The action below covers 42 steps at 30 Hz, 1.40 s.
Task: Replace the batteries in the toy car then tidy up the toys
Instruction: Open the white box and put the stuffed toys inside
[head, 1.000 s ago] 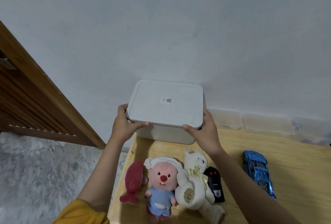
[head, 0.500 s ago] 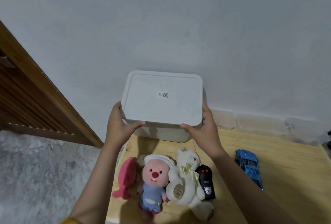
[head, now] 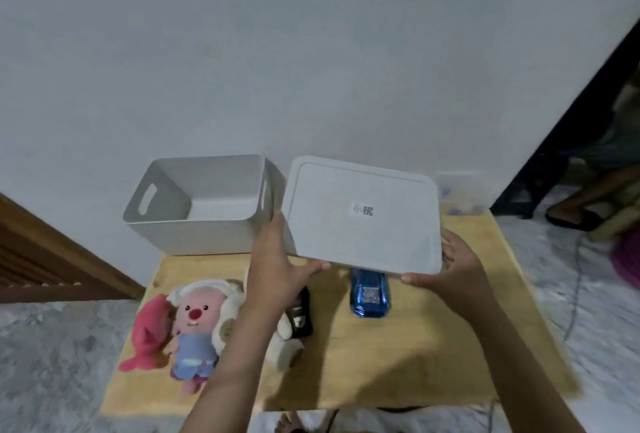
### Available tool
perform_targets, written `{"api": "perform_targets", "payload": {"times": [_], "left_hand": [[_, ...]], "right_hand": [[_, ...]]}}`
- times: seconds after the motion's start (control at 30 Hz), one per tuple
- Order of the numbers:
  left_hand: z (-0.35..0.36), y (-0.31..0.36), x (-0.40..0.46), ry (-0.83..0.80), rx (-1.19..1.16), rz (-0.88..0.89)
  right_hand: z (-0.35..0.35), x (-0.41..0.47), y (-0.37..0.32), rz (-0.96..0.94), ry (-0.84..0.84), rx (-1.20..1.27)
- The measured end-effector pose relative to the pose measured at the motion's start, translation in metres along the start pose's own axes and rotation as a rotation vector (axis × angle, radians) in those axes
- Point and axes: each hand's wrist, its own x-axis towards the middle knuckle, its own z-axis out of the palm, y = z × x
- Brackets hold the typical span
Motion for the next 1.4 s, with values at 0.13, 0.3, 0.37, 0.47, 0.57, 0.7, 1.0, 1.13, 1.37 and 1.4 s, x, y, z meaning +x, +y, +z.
{"api": "perform_targets", "payload": {"times": [0.13, 0.3, 0.37, 0.47, 0.57, 0.7, 1.0, 1.13, 1.37, 1.4], "left_hand": [[0.079, 0.031, -0.030, -0.179, 0.029, -0.072], [0.157, 0.061, -0.077, -0.332, 0.119, -0.212], [0.179, 0.063, -0.094, -0.371, 0.164, -0.214], [0.198, 0.059, -0.115, -0.426, 0.247, -0.214], [0.207, 0.050, -0.128, -0.459, 0.333, -0.234], [0.211, 0.043, -0.136, -0.444, 0.368, -0.207], [0.215, 0.032, -0.140, -0.438, 0.376, -0.169], [0.206, 0.031, -0.140, -0.422, 0.214, -0.163], [0.125, 0.036, -0.124, -0.062, -0.003, -0.056], [0.108, 0.031, -0.121, 0.003, -0.009, -0.049]], "right_hand": [[-0.075, -0.030, 0.050, 0.112, 0.039, -0.134], [-0.136, -0.062, 0.106, 0.345, 0.028, -0.167], [-0.148, -0.071, 0.123, 0.380, 0.026, -0.172], [-0.154, -0.082, 0.139, 0.402, 0.018, -0.152], [-0.152, -0.089, 0.149, 0.386, -0.057, -0.187], [-0.145, -0.093, 0.156, 0.430, -0.103, -0.274], [-0.137, -0.090, 0.158, 0.461, -0.103, -0.348], [-0.126, -0.081, 0.142, 0.405, -0.124, -0.431], [-0.034, -0.049, 0.068, 0.090, -0.203, -0.257], [-0.013, -0.045, 0.058, 0.063, -0.239, -0.210]]}}
